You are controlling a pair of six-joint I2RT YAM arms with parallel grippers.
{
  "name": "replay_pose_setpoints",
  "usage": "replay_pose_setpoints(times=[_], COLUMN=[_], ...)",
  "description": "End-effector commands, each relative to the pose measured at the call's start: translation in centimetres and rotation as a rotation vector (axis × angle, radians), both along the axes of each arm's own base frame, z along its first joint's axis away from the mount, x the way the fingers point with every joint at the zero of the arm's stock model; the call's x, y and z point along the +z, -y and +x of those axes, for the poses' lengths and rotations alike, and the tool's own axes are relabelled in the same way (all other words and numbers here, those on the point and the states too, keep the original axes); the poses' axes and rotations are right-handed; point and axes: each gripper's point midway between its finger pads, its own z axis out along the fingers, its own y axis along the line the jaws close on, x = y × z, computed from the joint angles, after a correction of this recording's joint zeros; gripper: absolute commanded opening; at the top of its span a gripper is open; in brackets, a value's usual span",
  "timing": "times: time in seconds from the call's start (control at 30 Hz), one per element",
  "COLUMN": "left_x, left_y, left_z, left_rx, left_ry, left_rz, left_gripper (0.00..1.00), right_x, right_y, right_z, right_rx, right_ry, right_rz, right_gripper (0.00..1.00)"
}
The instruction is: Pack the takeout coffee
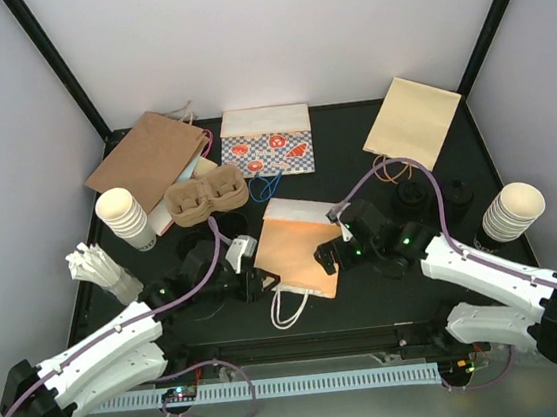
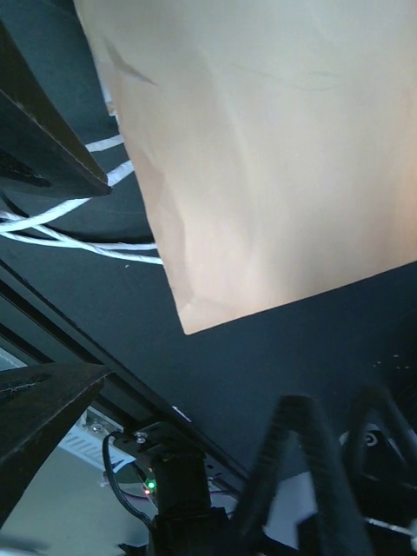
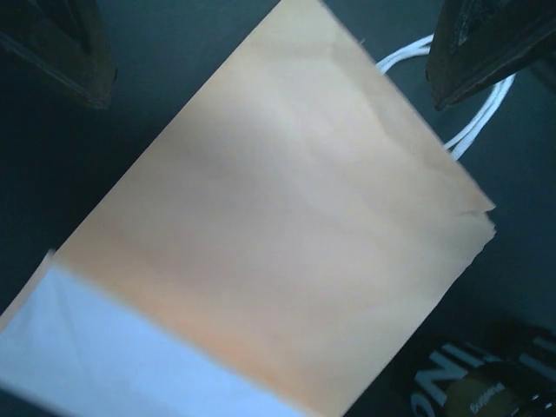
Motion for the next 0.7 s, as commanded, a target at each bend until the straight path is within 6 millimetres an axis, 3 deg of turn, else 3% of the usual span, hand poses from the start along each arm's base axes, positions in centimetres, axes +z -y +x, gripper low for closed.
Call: replay_pose_setpoints(times=[0.0,0.13,0.3,0.43,0.67], left_x=[-0.2,-1.5,-2.5,-2.9,-3.4], left_y=[0.1,-0.4,-0.9,-1.1,-1.2], left_z=[-0.1,-0.5,-1.1,-1.7,-2.1], left_rx=[0.046,0.081,0.117,0.127,0.126], left_ry=[-0.015,-0.055,-0.101,-0.126,-0.144], left_rz=[-0.014,-0.001,-0.014,-0.035,-0.03], left_gripper=[0.54,0.54,0.54,0.54,0.54], right_x=[1.4,2.6,1.3,0.4,-1.9], right_y=[0.7,-0.4,-1.9,-1.7,-3.1], right_z=[2.9,5.7,7.8,9.7,11.7], right_rx=[0.124,0.186,0.278,0.283,0.328], right_ry=[0.235,0.335,0.322,0.369,0.369], right_rz=[-0.187,-0.299,-0.442,-0.547,-0.627], right_gripper=[1.0,0.95,0.87,0.82,0.74])
